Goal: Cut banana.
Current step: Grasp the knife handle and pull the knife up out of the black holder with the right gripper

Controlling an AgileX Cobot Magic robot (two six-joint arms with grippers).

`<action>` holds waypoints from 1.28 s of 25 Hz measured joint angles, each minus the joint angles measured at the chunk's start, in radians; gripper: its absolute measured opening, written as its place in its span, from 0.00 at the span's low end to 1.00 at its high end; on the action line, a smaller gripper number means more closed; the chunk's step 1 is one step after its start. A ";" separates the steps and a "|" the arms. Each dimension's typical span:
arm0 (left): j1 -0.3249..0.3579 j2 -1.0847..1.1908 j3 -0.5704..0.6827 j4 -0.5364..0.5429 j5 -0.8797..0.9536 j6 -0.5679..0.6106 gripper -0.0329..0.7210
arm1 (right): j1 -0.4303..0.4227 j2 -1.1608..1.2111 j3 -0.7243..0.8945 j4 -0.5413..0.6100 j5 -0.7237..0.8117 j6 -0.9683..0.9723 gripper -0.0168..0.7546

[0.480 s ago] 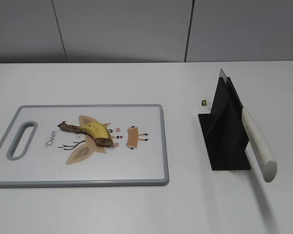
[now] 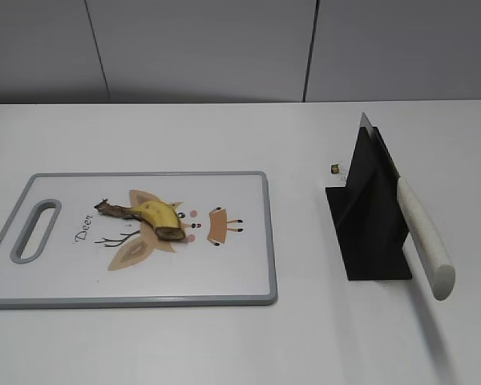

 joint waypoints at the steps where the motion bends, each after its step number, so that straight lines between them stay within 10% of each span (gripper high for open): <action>1: 0.000 0.000 0.000 0.000 0.000 0.000 0.83 | 0.000 0.000 0.000 0.000 0.000 0.000 0.77; 32: 0.000 0.000 0.000 0.000 0.000 0.000 0.81 | 0.000 0.337 -0.222 0.041 0.054 0.031 0.73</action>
